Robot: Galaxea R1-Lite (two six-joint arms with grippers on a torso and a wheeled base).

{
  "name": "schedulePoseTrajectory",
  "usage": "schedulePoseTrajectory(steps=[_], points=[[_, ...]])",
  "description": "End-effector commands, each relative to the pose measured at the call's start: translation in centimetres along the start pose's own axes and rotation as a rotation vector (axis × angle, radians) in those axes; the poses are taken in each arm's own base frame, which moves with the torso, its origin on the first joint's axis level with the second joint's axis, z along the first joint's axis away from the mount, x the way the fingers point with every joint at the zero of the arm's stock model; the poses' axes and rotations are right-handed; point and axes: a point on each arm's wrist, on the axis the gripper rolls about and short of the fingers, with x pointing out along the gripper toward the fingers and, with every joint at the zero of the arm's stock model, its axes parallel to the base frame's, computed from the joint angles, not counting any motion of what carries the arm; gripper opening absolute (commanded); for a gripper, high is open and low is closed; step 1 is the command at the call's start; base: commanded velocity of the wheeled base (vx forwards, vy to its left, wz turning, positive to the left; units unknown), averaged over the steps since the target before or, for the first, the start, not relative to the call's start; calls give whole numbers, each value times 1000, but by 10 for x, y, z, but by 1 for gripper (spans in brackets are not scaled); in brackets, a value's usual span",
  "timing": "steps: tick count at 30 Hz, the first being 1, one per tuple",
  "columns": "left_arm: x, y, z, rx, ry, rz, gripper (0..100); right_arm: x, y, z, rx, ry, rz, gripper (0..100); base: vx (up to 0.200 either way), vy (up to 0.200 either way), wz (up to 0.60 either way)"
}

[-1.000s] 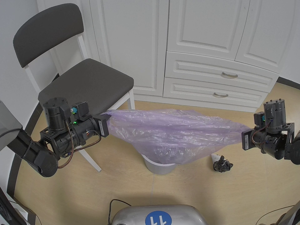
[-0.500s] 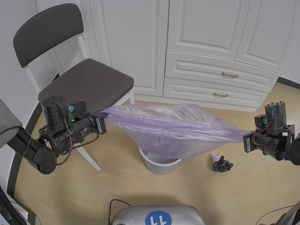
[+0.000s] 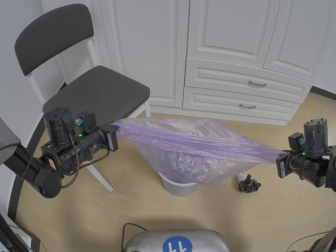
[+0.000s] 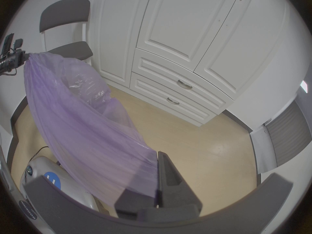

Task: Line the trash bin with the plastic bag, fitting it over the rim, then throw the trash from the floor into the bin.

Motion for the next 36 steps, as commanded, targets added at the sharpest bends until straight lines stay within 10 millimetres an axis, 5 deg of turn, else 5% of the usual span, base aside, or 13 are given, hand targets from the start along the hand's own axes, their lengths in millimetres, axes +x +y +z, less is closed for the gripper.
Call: schedulePoseTrajectory(steps=[1, 10, 16, 27, 36], points=[[0, -18, -2, 7, 7, -55, 0, -15, 5, 0, 0, -68, 56, 0, 0, 0, 0], [-6, -52, -9, 17, -35, -170, 0, -16, 15, -13, -79, -173, 140, 0, 0, 0, 0], [-7, -93, -18, 20, -53, -263, 0, -14, 38, -15, -100, -230, 221, 0, 0, 0, 0], [39, -117, -51, -12, -164, -205, 0, 13, 78, -7, 12, -382, 268, 0, 0, 0, 0], [81, -122, -60, -178, -205, -193, 0, 70, 121, 5, 182, -435, 375, 0, 0, 0, 0]])
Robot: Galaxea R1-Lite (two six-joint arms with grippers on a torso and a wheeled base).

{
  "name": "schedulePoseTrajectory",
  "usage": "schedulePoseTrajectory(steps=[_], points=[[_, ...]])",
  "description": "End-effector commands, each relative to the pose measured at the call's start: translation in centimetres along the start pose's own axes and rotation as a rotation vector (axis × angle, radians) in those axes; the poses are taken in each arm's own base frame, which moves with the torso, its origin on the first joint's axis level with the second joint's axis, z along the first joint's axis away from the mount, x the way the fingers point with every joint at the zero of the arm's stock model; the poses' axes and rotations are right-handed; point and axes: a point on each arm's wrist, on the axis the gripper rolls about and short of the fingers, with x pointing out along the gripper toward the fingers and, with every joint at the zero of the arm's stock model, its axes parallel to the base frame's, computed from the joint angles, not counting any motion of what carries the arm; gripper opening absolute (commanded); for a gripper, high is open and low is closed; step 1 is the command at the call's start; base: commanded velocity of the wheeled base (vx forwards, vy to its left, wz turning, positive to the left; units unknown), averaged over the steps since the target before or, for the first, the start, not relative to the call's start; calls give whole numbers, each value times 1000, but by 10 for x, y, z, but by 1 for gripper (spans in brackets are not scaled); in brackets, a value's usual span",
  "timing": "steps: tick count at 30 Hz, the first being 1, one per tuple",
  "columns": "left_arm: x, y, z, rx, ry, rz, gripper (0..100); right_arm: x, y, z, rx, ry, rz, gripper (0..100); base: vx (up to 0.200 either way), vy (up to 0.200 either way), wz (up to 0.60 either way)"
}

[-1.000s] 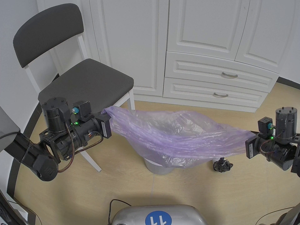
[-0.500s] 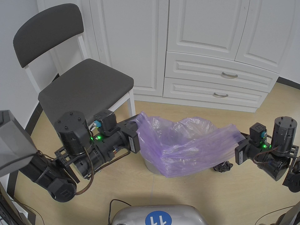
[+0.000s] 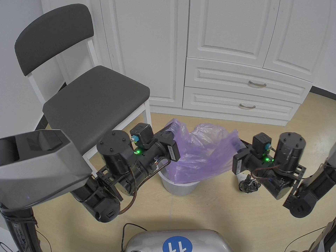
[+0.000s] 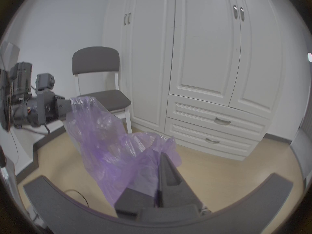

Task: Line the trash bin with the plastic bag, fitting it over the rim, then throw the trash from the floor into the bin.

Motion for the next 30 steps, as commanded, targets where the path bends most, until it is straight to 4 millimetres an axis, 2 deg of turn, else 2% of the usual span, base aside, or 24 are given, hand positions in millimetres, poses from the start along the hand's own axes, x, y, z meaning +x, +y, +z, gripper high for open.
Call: schedulePoseTrajectory(steps=[1, 8, 18, 22, 30], points=[[25, 5, -33, -69, 15, 21, 0, 40, 20, -36, 67, 57, 51, 0, 0, 0, 0], [44, 11, -73, -85, 45, 31, 0, 59, 31, -45, 125, 45, 72, 0, 0, 0, 0], [59, 9, -94, -130, 29, 37, 0, 93, 41, -81, 136, 36, 57, 0, 0, 0, 0], [62, 7, -100, -150, 29, 31, 0, 98, 37, -90, 133, 52, 45, 0, 0, 0, 0], [74, 4, -125, -203, 20, 16, 0, 113, 21, -102, 138, 63, -8, 0, 0, 0, 0]])
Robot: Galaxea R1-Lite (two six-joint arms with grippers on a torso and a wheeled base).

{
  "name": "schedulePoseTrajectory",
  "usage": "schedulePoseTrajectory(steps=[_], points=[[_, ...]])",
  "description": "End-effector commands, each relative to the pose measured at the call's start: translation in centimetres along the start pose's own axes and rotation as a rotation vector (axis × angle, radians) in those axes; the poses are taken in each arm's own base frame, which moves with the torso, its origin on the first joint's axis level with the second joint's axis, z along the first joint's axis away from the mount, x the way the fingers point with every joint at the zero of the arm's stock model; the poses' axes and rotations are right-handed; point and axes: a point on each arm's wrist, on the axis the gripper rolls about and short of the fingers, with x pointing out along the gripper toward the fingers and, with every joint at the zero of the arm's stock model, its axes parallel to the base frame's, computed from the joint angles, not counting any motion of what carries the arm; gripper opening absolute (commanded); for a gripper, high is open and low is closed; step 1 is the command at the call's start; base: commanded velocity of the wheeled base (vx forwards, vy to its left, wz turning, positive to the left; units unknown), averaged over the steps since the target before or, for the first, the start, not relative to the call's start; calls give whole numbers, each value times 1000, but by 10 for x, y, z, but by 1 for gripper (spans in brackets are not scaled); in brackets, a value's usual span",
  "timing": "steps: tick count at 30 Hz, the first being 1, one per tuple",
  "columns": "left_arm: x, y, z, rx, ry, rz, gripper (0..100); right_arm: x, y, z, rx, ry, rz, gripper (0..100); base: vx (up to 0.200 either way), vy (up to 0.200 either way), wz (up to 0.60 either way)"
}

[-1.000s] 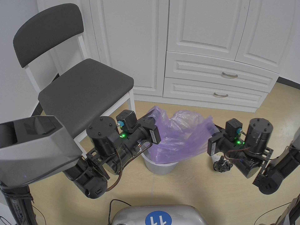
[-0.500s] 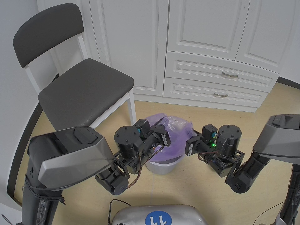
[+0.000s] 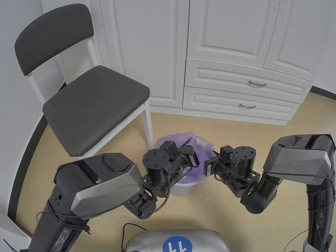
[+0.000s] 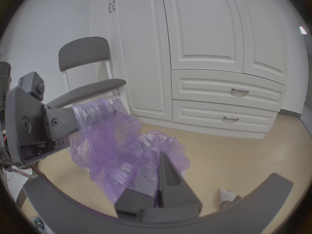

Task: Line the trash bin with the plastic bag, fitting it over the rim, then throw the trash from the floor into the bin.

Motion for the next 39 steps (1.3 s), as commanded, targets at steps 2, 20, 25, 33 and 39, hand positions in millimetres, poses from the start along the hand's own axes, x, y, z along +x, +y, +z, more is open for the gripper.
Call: schedulePoseTrajectory(steps=[2, 20, 25, 33, 39], points=[[5, 4, -23, -20, 16, -2, 0, 11, -12, -14, -1, 21, -32, 0, 0, 0, 0], [20, 35, -31, -111, 25, 66, 0, 44, -37, -46, 46, 41, -60, 0, 0, 0, 0], [24, 45, -35, -112, 20, 82, 0, 55, -44, -51, 70, 25, -80, 0, 0, 0, 0], [31, 60, -39, -140, 24, 132, 0, 69, -64, -59, 90, 36, -129, 0, 0, 0, 0], [39, 64, -34, -148, -4, 182, 0, 76, -71, -52, 173, 35, -150, 0, 0, 0, 0]])
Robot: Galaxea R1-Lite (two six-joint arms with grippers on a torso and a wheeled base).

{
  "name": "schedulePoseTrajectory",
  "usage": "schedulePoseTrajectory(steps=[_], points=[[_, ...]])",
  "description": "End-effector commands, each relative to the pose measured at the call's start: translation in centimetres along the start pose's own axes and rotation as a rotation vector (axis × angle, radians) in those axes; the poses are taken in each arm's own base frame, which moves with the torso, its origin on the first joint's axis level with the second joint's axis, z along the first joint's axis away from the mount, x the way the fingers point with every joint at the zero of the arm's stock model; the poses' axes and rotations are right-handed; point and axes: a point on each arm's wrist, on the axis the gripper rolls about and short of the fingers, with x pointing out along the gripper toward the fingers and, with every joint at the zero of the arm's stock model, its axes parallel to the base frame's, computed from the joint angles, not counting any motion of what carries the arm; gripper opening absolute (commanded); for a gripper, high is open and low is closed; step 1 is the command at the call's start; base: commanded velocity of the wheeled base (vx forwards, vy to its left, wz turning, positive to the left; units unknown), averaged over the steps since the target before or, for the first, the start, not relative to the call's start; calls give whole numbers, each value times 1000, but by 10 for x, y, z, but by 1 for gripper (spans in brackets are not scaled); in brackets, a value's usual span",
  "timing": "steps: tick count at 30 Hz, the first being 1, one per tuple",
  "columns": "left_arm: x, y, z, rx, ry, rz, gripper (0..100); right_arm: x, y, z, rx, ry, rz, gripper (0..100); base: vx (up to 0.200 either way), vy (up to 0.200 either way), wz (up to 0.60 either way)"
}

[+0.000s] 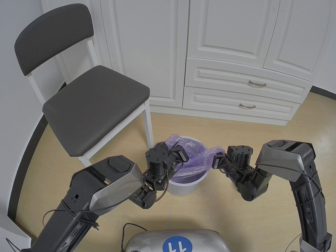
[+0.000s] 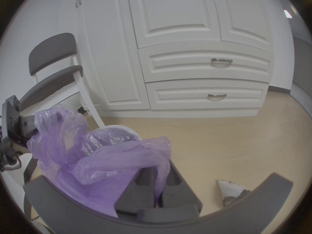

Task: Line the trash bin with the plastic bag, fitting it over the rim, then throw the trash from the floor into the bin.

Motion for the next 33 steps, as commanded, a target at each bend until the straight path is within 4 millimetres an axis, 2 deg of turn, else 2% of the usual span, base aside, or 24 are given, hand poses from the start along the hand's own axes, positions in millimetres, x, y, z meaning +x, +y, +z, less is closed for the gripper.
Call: schedulePoseTrajectory(steps=[1, 9, 15, 16, 23, 27, 33], points=[[5, 2, 5, -4, -28, 12, 0, 6, -7, 9, 31, -16, -20, 0, 0, 0, 0], [4, 0, 26, -5, -54, 22, 0, 8, -26, 19, 40, -7, -66, 0, 0, 0, 0], [-3, -3, 38, 10, 13, 68, 0, 8, -35, 18, 35, 45, -93, 0, 0, 0, 0], [-8, -4, 55, 20, 52, 106, 0, 7, -36, 22, 34, 61, -98, 0, 0, 0, 0], [-18, 0, 93, 37, 152, 208, 0, 4, -42, 28, 30, 99, -121, 0, 0, 0, 0], [-22, 10, 100, 44, 247, 284, 0, 2, -47, 29, 25, 147, -140, 0, 0, 0, 0], [-18, 22, 101, 43, 267, 322, 0, -1, -50, 33, 18, 213, -160, 0, 0, 0, 0]])
